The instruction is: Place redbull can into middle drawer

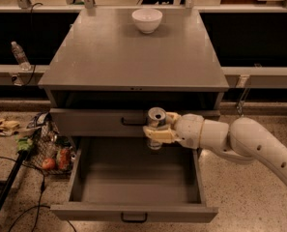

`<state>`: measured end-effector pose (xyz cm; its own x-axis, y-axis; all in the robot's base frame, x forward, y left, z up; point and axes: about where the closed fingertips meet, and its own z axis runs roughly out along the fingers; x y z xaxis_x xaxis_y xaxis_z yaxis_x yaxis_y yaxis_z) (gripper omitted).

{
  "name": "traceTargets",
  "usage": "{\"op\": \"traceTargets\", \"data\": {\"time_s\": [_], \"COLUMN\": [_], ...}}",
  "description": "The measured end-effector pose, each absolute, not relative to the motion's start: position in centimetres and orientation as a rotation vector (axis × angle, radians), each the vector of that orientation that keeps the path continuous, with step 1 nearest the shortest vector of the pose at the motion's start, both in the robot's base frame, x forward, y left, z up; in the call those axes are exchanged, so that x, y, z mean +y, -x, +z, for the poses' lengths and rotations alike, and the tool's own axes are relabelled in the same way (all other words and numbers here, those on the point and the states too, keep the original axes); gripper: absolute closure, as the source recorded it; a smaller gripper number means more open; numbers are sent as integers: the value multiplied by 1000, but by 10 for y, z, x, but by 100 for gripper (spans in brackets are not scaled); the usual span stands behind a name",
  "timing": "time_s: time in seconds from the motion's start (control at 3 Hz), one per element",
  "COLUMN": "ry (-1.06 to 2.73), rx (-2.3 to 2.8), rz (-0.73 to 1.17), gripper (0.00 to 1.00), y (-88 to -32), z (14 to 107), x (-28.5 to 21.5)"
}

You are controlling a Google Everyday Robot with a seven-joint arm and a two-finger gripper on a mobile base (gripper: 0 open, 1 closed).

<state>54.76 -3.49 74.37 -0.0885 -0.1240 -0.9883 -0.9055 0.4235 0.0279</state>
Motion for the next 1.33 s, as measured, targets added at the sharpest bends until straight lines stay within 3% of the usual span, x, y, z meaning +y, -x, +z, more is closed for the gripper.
{"op": "traceTargets", "data": {"time_s": [0.33,0.67,1.33], "ry": [1095,1114,1117], "rx": [1509,1502,1482], "rz": [877,804,839], "gripper": [100,100,100], "y": [-504,-494,-501], "z": [699,653,613], "x": [-53,-66,-60]}}
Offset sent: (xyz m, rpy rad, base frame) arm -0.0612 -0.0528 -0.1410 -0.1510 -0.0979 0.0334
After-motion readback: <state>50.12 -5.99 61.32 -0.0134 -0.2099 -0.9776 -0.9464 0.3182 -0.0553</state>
